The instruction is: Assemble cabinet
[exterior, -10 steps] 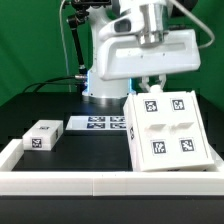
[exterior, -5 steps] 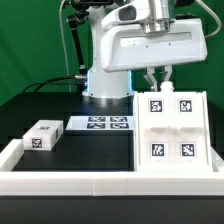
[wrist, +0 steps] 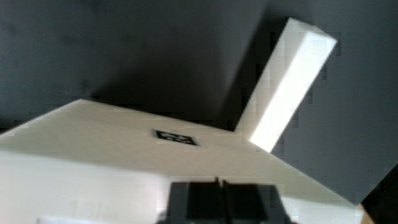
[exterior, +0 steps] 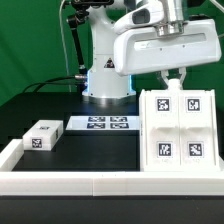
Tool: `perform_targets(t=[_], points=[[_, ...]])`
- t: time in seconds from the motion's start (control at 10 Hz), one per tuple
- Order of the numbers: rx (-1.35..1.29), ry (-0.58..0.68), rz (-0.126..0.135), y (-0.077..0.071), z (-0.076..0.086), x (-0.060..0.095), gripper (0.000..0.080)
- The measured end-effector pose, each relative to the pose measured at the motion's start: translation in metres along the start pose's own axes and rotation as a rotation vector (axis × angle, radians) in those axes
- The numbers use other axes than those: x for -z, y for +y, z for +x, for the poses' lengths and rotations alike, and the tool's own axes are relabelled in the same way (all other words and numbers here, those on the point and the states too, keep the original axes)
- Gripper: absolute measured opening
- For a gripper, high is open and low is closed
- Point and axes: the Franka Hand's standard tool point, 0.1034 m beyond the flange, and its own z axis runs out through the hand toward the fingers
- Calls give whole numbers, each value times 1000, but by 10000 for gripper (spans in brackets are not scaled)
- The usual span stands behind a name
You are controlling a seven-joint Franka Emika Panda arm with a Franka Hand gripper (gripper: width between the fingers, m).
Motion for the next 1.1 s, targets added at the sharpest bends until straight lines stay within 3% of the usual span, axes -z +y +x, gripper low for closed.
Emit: perform_targets(t=[0.4,1.1], points=[[-1,-3,0,0,-2,-1,2],[2,-3,-5,3,8,16,2]])
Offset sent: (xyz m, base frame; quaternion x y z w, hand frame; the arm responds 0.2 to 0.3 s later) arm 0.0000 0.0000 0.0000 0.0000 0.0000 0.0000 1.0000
